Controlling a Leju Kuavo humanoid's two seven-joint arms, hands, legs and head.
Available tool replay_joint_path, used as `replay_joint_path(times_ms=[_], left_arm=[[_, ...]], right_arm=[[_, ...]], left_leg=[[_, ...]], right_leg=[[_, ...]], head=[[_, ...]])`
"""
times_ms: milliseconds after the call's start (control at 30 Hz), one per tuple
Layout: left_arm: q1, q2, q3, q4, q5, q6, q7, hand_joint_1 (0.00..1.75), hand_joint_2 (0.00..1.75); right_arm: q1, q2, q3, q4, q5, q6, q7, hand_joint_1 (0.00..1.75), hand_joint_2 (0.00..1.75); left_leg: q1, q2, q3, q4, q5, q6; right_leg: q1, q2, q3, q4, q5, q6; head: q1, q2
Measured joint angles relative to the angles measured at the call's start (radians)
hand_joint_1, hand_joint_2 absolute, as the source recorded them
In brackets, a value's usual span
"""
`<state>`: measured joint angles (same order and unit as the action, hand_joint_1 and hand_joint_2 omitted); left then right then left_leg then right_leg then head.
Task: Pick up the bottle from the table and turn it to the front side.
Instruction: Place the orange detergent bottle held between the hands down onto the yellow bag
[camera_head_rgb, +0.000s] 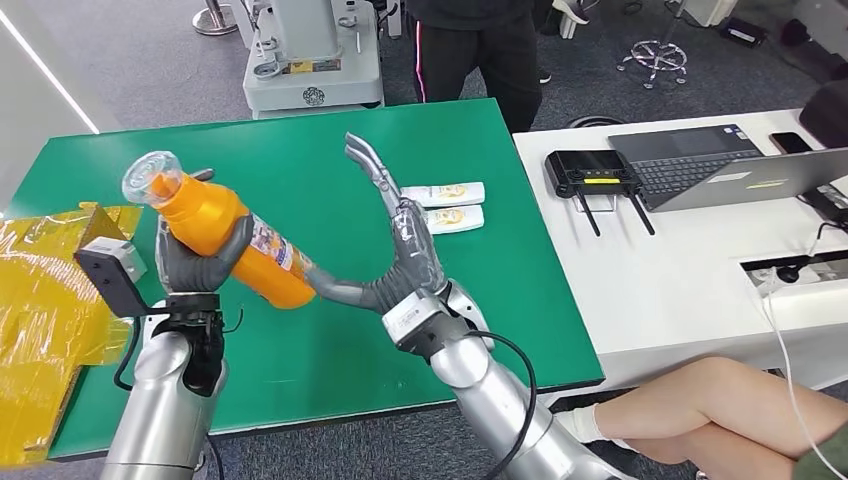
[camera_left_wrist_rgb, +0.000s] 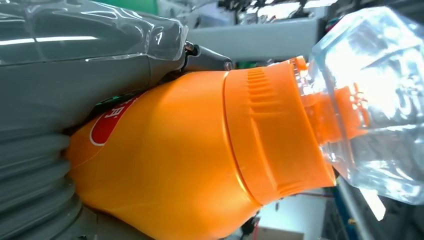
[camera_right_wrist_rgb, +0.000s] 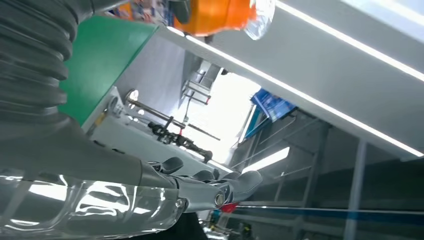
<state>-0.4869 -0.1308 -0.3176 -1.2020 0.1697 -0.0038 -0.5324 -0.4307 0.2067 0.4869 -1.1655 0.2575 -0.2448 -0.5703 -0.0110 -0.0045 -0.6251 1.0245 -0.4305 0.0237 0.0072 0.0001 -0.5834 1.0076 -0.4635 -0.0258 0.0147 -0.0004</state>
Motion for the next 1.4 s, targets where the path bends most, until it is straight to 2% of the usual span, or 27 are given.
replay_joint_path(times_ms=[267, 533, 567, 700, 1100, 1267, 1400], left_arm=[[-0.049, 0.021, 0.043, -0.068, -0.054, 0.047, 0.029, 1.75, 1.75], [-0.075, 0.044, 0.068, -0.071, -0.081, 0.045, 0.045, 1.75, 1.75], [-0.095, 0.058, 0.072, -0.061, -0.1, 0.03, 0.051, 1.75, 1.75], [-0.233, 0.174, 0.084, 0.036, -0.291, -0.056, 0.052, 1.75, 1.75], [-0.415, 0.389, 0.08, 0.167, -0.546, -0.186, -0.027, 1.75, 1.75], [-0.503, 0.489, 0.024, 0.207, -0.706, -0.272, -0.035, 1.75, 1.75], [-0.556, 0.572, -0.047, 0.221, -0.756, -0.362, -0.033, 1.75, 1.75]], right_arm=[[0.053, -0.004, 0.038, -0.026, -0.046, 0.023, -0.022, 0.0, 1.75], [0.088, -0.004, 0.058, -0.032, -0.055, 0.03, -0.031, 0.0, 1.75], [0.098, -0.004, 0.063, -0.034, -0.055, 0.031, -0.032, 0.0, 1.75], [0.164, -0.004, 0.076, -0.057, -0.055, 0.037, -0.037, 0.0, 1.75], [0.228, -0.004, 0.069, -0.111, -0.048, 0.046, -0.023, 0.0, 1.75], [0.24, -0.004, 0.058, -0.128, -0.032, 0.073, -0.014, 0.0, 1.75], [0.253, -0.004, 0.044, -0.143, -0.023, 0.094, -0.007, 0.0, 1.75]], left_leg=[[0.0, 0.0, 0.0, 0.0, 0.0, 0.0], [0.0, 0.0, 0.0, 0.0, 0.0, 0.0], [0.0, 0.0, 0.0, 0.0, 0.0, 0.0], [0.002, 0.004, 0.0, 0.0, 0.0, -0.001], [0.003, 0.006, 0.0, 0.0, 0.0, -0.001], [0.003, 0.006, 0.0, 0.0, 0.001, -0.002], [0.003, 0.006, 0.0, 0.0, 0.001, -0.002]], right_leg=[[0.0, 0.0, 0.0, 0.0, 0.0, 0.0], [0.0, 0.0, 0.0, 0.0, 0.0, 0.0], [0.0, 0.0, 0.0, 0.0, 0.0, 0.0], [0.002, 0.004, 0.0, 0.001, 0.001, -0.001], [0.002, 0.006, -0.002, 0.001, 0.001, -0.001], [0.002, 0.007, -0.002, 0.001, 0.001, -0.002], [0.002, 0.007, -0.002, 0.001, 0.001, -0.002]], head=[[0.0, 0.0], [-0.001, 0.0], [0.0, 0.0], [0.0, 0.0], [0.0, 0.0], [0.0, 0.0], [0.0, 0.0]])
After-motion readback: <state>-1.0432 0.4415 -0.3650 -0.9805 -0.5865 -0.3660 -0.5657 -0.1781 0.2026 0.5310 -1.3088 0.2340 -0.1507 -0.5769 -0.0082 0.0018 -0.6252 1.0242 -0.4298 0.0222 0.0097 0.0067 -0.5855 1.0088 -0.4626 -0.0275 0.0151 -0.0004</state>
